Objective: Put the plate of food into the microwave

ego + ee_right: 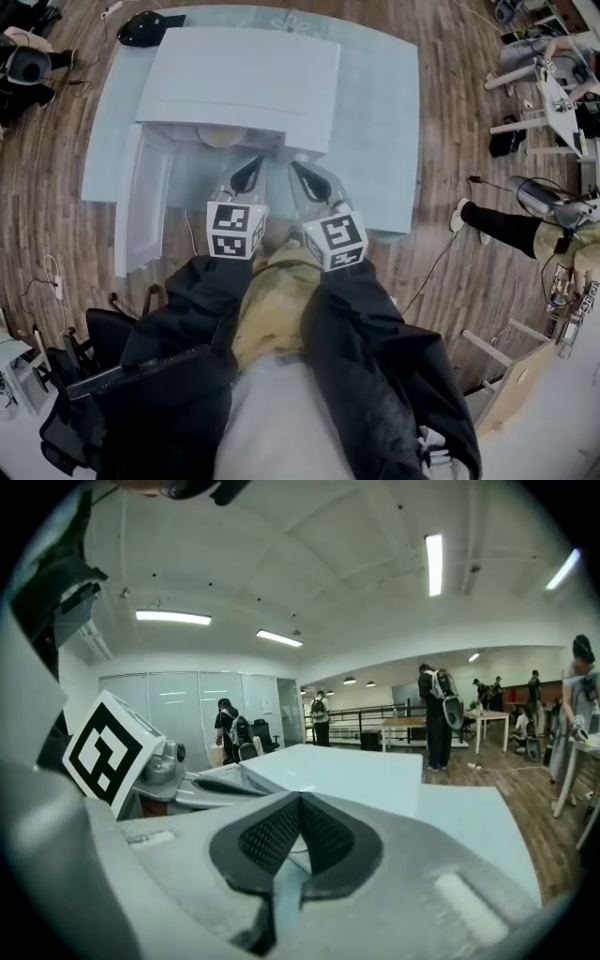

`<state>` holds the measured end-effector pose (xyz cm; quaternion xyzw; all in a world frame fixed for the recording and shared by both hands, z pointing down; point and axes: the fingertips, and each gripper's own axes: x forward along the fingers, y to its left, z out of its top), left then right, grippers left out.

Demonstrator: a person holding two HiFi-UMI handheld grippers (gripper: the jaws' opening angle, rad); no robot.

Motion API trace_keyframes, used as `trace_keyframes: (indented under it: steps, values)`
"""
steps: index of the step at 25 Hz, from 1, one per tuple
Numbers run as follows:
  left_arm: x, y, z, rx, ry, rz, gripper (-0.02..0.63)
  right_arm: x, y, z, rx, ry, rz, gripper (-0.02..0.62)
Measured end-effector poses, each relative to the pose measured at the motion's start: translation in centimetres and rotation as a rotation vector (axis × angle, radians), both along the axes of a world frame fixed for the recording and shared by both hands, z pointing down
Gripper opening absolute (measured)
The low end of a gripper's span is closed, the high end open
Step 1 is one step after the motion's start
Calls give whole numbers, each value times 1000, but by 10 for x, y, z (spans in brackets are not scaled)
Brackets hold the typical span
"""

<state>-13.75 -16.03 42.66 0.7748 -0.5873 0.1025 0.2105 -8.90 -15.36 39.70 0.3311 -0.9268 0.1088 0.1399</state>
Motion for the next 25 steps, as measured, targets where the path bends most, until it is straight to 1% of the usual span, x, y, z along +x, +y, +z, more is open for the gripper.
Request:
trace_keyframes:
  steps: [6, 9, 12, 16, 20, 25]
  values:
    - [15, -21, -53, 151, -53, 40, -5, 14, -23, -56, 153, -8, 78, -6]
    - [17, -34, -78, 220, -94, 49, -5, 19, -34, -87, 215, -45, 105, -6]
    - [18, -42, -105, 282, -98, 49, -5, 23, -41, -114, 265, -74, 120, -6]
    - [24, -45, -139, 345, -77, 54, -5, 30, -43, -145, 333, -103, 146, -6]
    - [30, -44, -161, 404, -91, 63, -5, 41, -49, -161, 368, -122, 194, -6]
    - [29, -43, -171, 439, -127, 52, -3, 41, -47, -174, 400, -151, 201, -7]
